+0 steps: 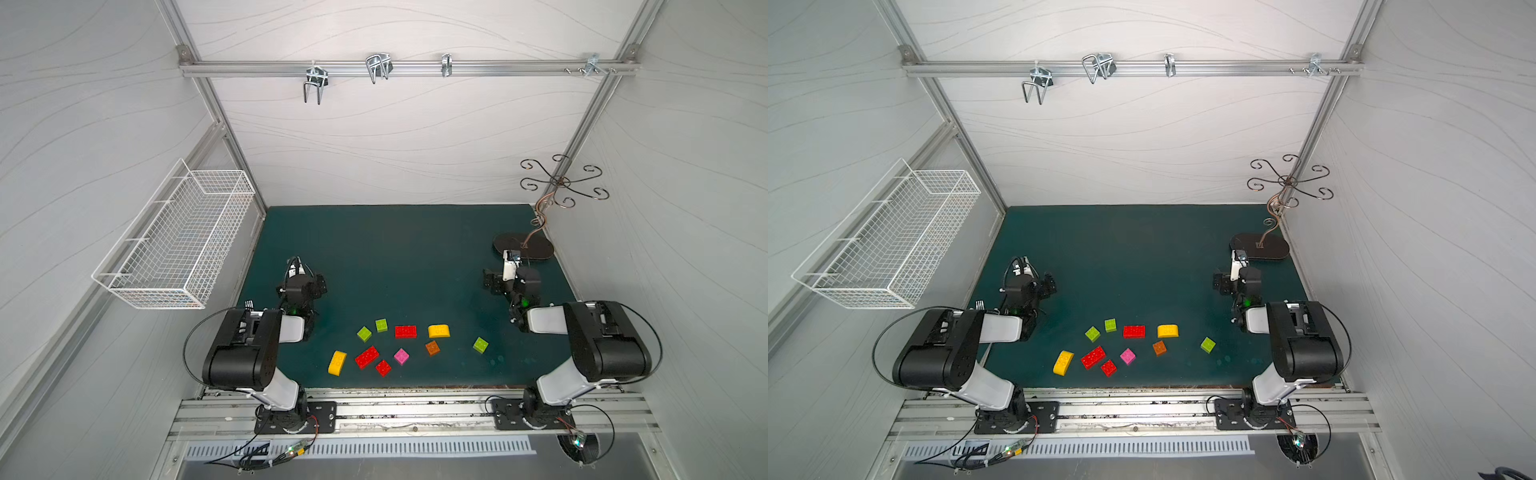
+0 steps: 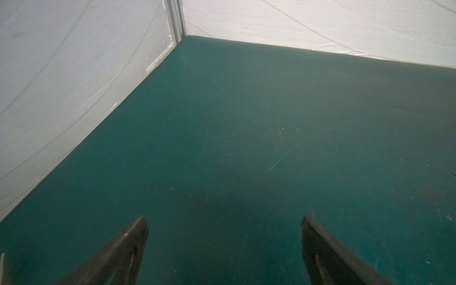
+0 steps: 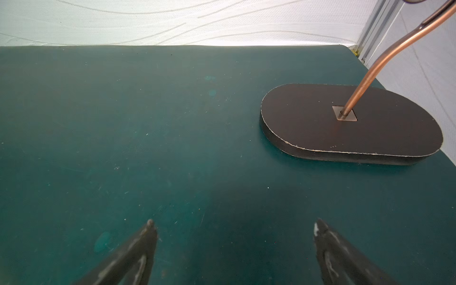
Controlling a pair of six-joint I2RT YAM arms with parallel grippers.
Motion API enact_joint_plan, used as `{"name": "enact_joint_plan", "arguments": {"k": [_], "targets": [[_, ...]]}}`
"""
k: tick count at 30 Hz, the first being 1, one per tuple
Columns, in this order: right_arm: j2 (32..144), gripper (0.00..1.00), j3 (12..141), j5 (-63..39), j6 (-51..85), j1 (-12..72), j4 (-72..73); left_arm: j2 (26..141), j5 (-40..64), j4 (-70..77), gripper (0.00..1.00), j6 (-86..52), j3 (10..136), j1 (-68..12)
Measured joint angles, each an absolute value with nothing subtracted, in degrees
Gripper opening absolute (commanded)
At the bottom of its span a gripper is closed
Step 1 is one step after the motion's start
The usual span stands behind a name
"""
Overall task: Assemble the letter s with lego
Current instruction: Pick up the lego brick from the center of the board.
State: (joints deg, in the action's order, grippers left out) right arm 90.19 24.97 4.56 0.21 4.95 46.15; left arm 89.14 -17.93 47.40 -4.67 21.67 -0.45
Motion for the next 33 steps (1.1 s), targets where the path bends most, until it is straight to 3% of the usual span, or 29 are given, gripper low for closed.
{"name": "enact_joint_plan", "arguments": {"k": [30, 33], "targets": [[90.1, 0.99, 25.0, 5.6, 0.2, 5.3, 46.0, 89.1, -18.1, 47.4, 0.98, -4.7, 21.7, -0.5], [86.2, 0.99, 29.9, 7.6, 1.1, 6.1, 32.4, 87.7, -19.9, 45.8, 0.97, -4.5, 21.7, -1.3]]}}
